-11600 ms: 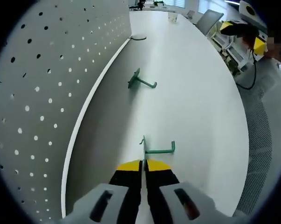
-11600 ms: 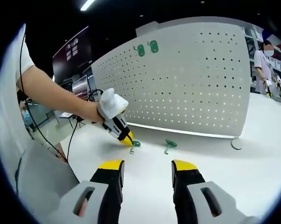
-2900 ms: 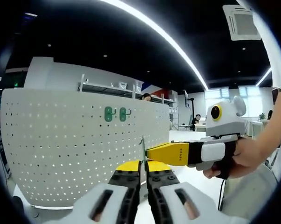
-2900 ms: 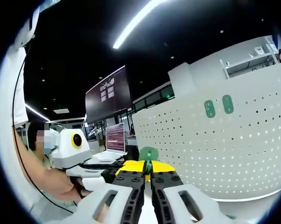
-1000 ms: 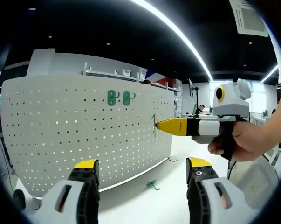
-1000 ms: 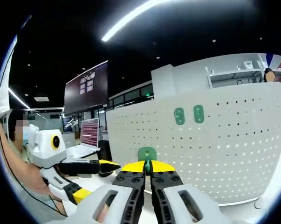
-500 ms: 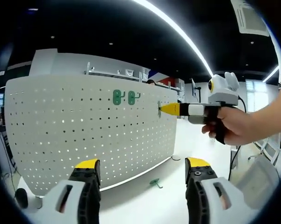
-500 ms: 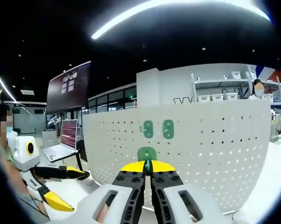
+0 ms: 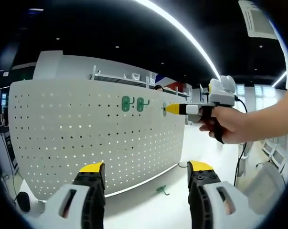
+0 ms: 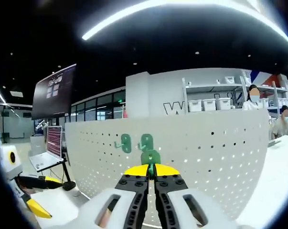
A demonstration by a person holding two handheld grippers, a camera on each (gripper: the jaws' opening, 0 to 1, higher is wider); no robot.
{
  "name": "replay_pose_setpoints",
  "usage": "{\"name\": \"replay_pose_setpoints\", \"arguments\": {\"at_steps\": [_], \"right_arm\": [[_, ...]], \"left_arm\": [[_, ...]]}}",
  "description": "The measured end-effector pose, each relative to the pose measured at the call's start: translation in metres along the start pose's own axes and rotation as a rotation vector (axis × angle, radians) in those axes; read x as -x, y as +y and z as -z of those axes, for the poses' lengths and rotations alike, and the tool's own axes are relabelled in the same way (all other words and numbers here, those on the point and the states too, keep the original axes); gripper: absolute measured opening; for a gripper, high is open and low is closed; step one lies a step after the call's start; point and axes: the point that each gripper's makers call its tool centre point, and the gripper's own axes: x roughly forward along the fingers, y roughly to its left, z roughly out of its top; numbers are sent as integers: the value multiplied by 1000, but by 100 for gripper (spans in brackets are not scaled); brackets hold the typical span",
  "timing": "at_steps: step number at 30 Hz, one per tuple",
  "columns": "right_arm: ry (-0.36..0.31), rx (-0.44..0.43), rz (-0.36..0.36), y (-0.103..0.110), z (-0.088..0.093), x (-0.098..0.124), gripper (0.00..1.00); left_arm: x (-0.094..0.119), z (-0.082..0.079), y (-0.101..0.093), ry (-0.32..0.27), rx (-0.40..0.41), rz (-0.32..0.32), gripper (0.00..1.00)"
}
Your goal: Insert the hook assembly into the mounting plate slot until the hook locks in place.
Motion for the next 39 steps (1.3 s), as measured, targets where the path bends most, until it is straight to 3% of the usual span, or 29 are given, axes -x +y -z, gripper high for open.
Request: {"name": "replay_pose_setpoints", "arguments": {"at_steps": [7, 12, 14, 39], "right_arm": [[-28, 56, 41, -11, -9, -7, 1], [-43, 61, 59, -16, -12, -15, 1], [-78, 36, 56, -17, -18, -18, 1], [-82, 25, 90, -29, -19, -45, 1]], "left_arm": [[2, -1, -1, 2, 2, 1, 70], [4, -4, 3, -7, 14, -13, 70], [4, -4, 4, -6, 10, -14, 70], [13, -10, 24, -1, 2, -62, 70]]}}
